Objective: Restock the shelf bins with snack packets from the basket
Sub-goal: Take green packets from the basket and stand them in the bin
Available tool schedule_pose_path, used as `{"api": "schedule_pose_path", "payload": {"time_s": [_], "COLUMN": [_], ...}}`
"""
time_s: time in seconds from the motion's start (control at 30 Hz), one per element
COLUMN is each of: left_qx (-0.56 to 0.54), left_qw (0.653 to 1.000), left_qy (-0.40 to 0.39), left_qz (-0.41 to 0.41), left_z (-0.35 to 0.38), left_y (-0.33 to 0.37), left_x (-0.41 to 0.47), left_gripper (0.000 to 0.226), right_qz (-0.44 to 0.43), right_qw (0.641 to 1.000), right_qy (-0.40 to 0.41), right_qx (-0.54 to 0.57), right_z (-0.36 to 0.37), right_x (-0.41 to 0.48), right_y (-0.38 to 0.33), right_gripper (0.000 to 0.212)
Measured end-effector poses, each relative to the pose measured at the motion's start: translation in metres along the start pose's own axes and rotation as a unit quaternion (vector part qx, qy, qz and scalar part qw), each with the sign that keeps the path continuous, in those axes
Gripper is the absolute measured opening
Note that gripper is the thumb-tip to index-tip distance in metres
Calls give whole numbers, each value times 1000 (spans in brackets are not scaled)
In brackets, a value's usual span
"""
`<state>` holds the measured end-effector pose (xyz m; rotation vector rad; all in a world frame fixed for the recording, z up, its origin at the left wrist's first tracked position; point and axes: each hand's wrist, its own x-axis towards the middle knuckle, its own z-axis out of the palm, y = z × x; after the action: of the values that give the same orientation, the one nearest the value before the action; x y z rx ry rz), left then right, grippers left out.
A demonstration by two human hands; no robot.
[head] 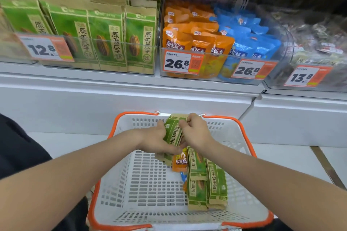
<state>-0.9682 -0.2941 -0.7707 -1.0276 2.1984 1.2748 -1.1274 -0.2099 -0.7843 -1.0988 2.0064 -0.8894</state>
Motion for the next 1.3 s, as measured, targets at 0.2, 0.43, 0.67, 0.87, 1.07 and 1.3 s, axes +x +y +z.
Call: {"api": "schedule_pose_path", "payload": {"time_s": [0.2,0.43,0.67,0.87,1.07,1.3], "left_qx": [-222,-431,-494,-461,-430,-291], "left_qw": [967,867,741,745,702,657], "left_qy": [96,235,414,424,517,657], "left_qz": [81,82,189,229,235,228], "left_z": [-13,-41,-53,-84,-108,-137], "left_y": [4,19,49,60,70,52], "left_x": [-18,-45,-65,-85,-98,-96], "left_gripper": [26,18,25,26,46,48], "right_qz": [-114,-97,-190,-174,-194,-350], "right_qw": [989,979,948,920,928,931], "right_qy": [33,127,101,103,90,93], "right_qx": [93,128,235,337,305,41], "right_z": [8,-3,4,-15,-30,-47], "right_x": [-6,0,-12,-10,-8,5], "right_y": [-45,-77,-120,-167,-207,-239], "right_gripper": [34,18,20,14,15,36]}}
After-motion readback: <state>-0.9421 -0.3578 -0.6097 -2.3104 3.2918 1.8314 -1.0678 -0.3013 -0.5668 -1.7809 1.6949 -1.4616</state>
